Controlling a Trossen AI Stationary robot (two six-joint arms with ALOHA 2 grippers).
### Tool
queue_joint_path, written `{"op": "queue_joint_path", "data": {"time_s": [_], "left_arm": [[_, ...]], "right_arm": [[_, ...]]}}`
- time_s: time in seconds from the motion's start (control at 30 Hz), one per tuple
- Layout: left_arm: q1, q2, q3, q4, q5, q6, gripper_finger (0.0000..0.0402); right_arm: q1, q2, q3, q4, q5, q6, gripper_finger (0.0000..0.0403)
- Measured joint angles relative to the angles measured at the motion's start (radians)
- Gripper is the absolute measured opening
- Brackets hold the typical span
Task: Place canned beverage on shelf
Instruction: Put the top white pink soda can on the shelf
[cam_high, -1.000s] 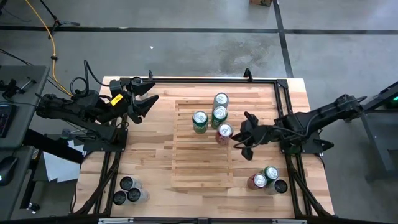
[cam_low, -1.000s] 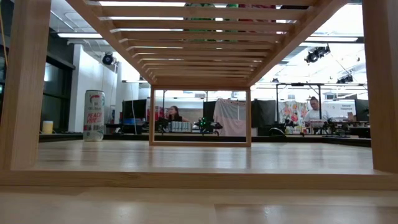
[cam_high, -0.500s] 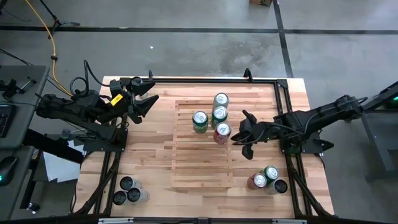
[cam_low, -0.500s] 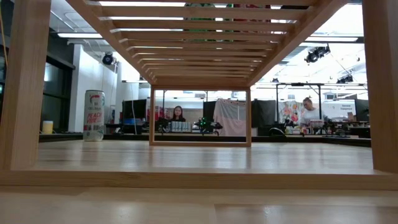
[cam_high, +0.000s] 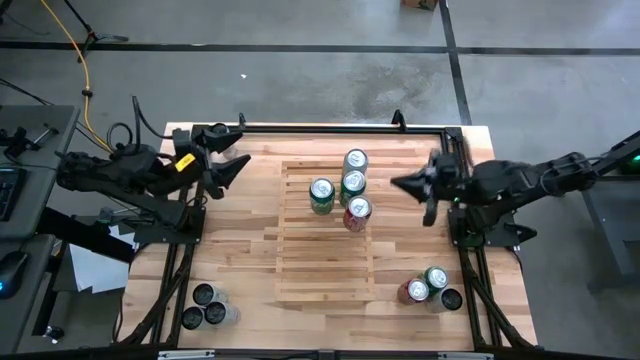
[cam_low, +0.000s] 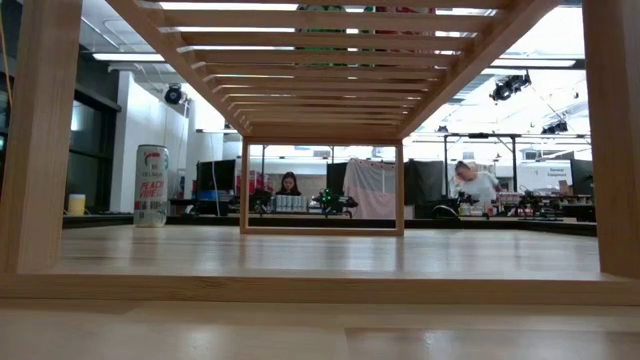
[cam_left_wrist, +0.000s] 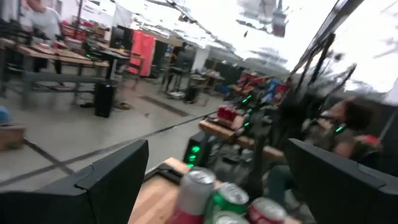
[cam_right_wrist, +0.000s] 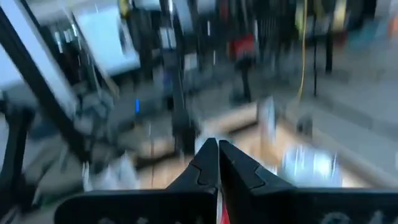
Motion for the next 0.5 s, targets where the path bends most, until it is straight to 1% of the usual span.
{"op": "queue_joint_path", "data": {"time_s": [0.07,0.13,0.23,0.37,0.43,0.5], "left_arm": [[0.006,0.007,0.0,-0.019,-0.024,0.014,0.0369],[0.018,0.012,0.0,-0.032,-0.027,0.019,0.0369],[0.036,0.016,0.0,-0.048,-0.016,0.013,0.0369],[0.046,0.016,0.0,-0.057,-0.006,0.013,0.0369],[0.046,0.016,0.0,-0.057,-0.003,0.012,0.0369],[0.046,0.016,0.0,-0.057,-0.003,0.012,0.0369]], "right_arm": [[0.0,0.001,0.0,0.131,0.023,-0.104,0.0],[-0.001,0.012,0.0,0.252,0.045,-0.211,0.0],[-0.026,0.042,0.001,0.354,0.089,-0.301,0.0],[-0.086,0.068,0.0,0.349,0.111,-0.304,0.0016],[-0.116,0.08,0.0,0.338,0.111,-0.265,0.0036],[-0.141,0.084,0.0,0.325,0.111,-0.228,0.0064]]}}
